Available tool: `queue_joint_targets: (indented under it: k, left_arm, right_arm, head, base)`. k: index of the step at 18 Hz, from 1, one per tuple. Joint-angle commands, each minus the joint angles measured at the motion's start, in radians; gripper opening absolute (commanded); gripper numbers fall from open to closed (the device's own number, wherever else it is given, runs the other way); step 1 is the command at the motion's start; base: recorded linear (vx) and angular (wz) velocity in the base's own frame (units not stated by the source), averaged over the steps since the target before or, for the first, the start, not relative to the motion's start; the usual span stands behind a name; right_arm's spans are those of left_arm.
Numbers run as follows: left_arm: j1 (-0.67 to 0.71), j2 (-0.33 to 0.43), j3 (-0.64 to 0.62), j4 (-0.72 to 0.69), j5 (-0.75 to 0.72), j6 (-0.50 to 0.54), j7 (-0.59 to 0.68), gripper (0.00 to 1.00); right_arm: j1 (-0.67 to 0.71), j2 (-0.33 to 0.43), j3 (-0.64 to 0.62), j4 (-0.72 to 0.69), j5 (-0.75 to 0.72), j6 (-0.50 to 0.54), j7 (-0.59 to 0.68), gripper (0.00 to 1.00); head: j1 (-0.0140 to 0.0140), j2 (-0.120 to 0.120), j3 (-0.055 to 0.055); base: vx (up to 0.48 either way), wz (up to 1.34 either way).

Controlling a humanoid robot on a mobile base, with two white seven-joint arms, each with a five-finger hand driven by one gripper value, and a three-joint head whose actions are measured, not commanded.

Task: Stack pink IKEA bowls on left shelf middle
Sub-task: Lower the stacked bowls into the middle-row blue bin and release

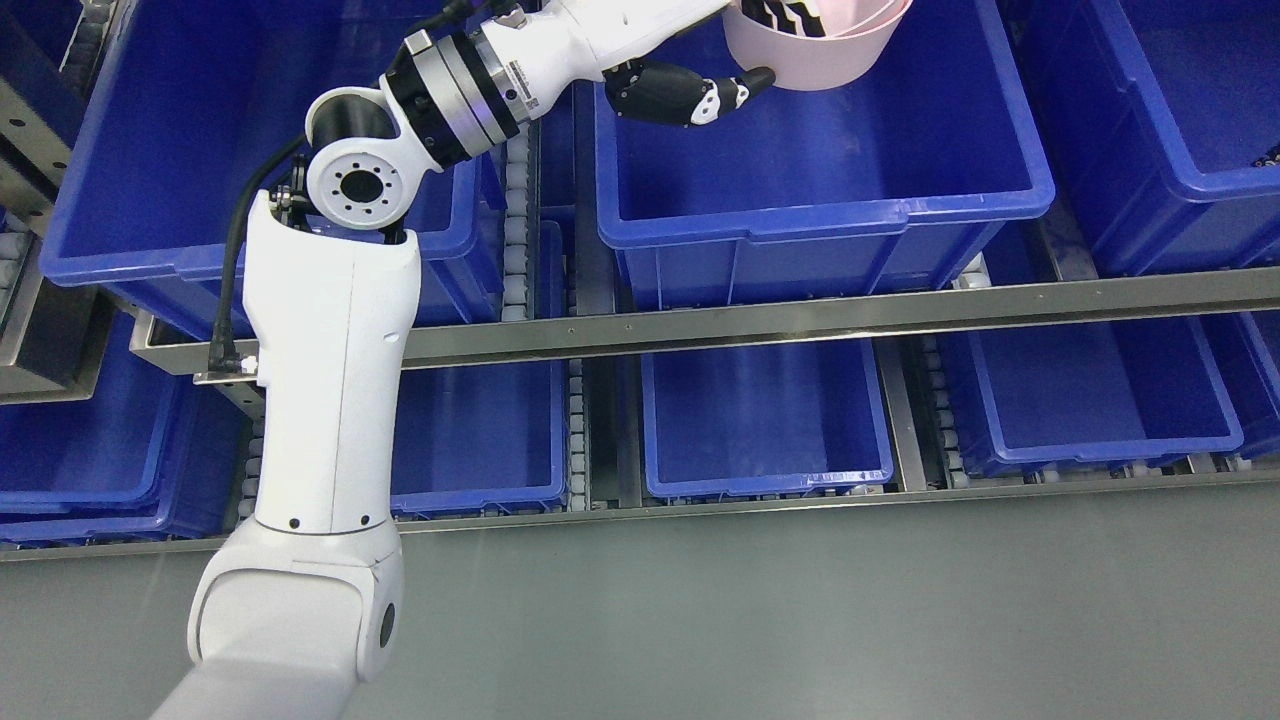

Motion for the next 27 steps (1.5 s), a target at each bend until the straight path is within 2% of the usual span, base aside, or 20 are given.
queue_joint_targets:
  k: [1,4,8,16,19,23,27]
  left_arm:
    - [-0.033,0.017,-0.011,0.222,-0.016,0.001,0.005,0.03]
    - [-0.056,0.017,-0.026,0.243,-0.016,0.001,0.005,0.03]
    - [-0.091,0.017,-0.051,0.344,-0.037,0.001,0.005,0.03]
    - [-0.074,0.017,-0.078,0.346,-0.036,-0.002,0.003,0.08]
    - [-0.048,0.017,-0.077,0.337,-0.028,-0.009,0.003,0.15]
    - [-0.039,0.017,-0.071,0.334,-0.027,-0.013,0.003,0.19]
    - [-0.039,0.017,-0.063,0.312,0.015,-0.015,0.005,0.37]
  right_arm:
    - [0.0,-0.017,-0.005,-0.017,-0.002,0.001,-0.001,1.0]
    - [0.0,-0.017,-0.005,-0.017,-0.002,0.001,-0.001,1.0]
    - [0.0,-0.017,-0.005,-0.017,-0.002,0.001,-0.001,1.0]
    - [0.0,-0.017,-0.005,-0.017,-0.002,0.001,-0.001,1.0]
    - [0.0,-0.017,-0.005,-0.017,-0.002,0.001,-0.001,1.0]
    - [0.0,-0.017,-0.005,-0.017,-0.002,0.001,-0.001,1.0]
    - [0.0,-0.017,-0.005,-0.017,-0.002,0.001,-0.001,1.0]
  head:
    - [0.0,0.0,0.0]
    - [0.0,0.0,0.0]
    - [0.0,0.0,0.0]
    - [0.0,0.0,0.0]
    - [0.0,0.0,0.0]
    - [0.0,0.0,0.0]
    - [0.0,0.0,0.0]
  base:
    - [0.092,-0.02]
    - [0.082,-0.08]
    - [0.058,-0.03]
    - [0.031,0.0]
    - [0.022,0.0]
    - [0.014,0.0]
    - [0.006,0.0]
